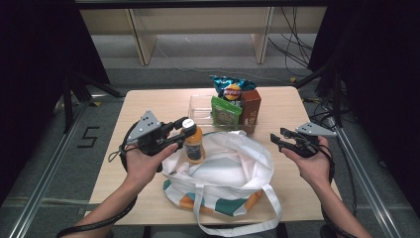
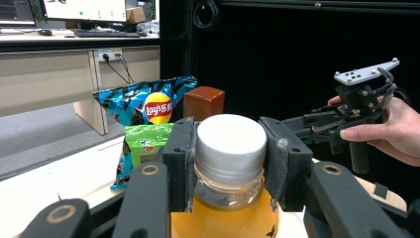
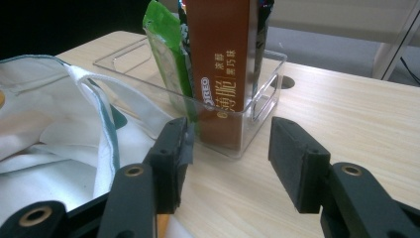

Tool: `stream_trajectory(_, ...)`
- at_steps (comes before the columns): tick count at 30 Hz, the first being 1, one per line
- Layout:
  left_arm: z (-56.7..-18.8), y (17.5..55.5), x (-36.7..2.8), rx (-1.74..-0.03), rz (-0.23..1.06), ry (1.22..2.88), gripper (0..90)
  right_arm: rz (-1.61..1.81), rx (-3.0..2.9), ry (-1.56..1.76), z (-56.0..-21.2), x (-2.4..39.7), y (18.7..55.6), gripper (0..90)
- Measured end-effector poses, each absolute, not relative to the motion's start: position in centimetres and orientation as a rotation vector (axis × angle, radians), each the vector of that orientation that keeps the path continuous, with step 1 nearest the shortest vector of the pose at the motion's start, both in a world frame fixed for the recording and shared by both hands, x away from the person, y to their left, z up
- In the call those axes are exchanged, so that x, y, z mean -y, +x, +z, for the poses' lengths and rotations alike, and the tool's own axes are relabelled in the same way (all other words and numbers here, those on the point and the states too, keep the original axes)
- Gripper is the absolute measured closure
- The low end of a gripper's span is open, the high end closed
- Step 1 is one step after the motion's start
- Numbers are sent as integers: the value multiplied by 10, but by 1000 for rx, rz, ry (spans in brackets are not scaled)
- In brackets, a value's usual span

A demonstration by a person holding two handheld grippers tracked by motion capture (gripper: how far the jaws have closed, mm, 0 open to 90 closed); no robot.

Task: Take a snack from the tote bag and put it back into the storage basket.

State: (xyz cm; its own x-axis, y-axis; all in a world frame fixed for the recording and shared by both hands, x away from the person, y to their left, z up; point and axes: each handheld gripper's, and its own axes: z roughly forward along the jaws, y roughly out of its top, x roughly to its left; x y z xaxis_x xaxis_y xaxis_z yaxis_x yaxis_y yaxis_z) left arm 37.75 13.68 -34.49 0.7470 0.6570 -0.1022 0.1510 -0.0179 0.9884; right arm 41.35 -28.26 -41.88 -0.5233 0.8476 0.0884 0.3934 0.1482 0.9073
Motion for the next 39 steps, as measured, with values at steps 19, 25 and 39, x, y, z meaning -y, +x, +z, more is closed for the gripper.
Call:
stream_trajectory(19, -332, 382, -136, -671, 468, 1548, 590, 1332, -1994, 1142, -420, 284, 415, 508)
stream_trajectory(25, -330, 382, -136, -670, 469, 1545, 590, 1330, -1991, 1143, -420, 284, 415, 508)
stream_trajectory(39, -322, 384, -137, -666, 471, 1538, 590, 1334, -1992, 1144, -421, 284, 416, 508)
